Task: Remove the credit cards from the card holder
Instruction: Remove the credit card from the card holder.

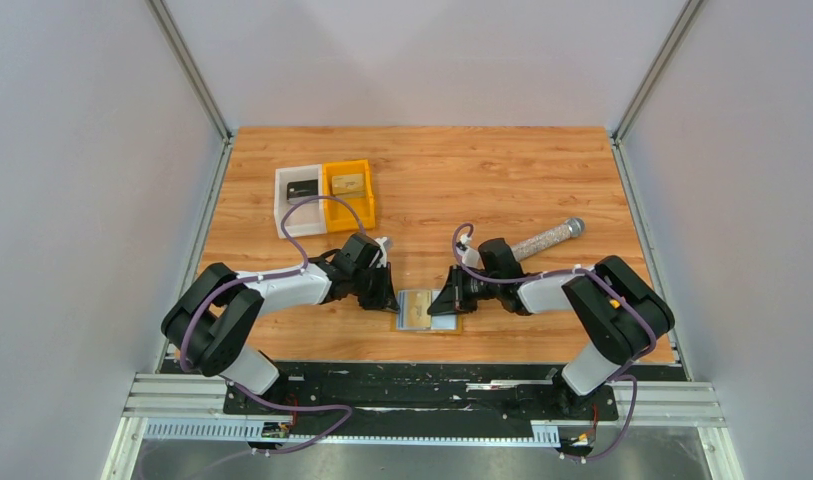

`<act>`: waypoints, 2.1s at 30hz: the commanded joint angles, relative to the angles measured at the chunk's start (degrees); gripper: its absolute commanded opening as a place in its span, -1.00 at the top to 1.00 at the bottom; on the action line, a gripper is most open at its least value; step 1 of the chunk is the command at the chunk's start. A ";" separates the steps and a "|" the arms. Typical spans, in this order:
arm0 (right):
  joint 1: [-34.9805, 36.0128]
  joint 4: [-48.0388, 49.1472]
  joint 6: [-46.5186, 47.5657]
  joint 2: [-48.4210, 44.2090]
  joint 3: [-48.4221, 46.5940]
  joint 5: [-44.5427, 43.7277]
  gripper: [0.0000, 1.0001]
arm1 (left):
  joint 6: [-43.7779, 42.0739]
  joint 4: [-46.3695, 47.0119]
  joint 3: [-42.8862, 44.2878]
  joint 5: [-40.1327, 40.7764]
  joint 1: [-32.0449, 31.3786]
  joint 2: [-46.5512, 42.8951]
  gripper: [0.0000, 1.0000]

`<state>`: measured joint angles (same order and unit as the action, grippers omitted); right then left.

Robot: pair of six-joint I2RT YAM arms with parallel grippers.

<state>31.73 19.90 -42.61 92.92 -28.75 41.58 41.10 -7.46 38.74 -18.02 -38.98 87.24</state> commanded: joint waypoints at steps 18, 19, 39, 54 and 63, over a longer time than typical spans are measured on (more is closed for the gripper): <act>-5.58 -6.32 6.60 -3.46 1.06 5.82 1.00 | -1.67 -3.34 0.17 3.15 -0.15 1.12 0.82; -5.84 -6.81 6.78 -4.05 1.12 5.73 1.00 | -1.70 -3.34 0.19 3.12 -0.20 1.15 0.82; -9.85 -23.09 12.03 -15.60 -2.34 4.24 1.00 | -1.01 -6.41 3.33 -1.15 -0.21 -3.79 0.44; -9.07 -20.77 15.68 -20.74 -3.83 17.56 1.00 | -10.01 -14.83 17.04 -11.44 0.08 -8.23 0.00; -4.84 -14.99 15.09 -23.67 -2.35 22.97 1.00 | -15.73 -16.95 19.79 -21.24 0.53 -10.14 -0.11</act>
<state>25.50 -0.62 -28.80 71.72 -31.31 59.72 29.56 -23.00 56.34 -32.40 -38.79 79.42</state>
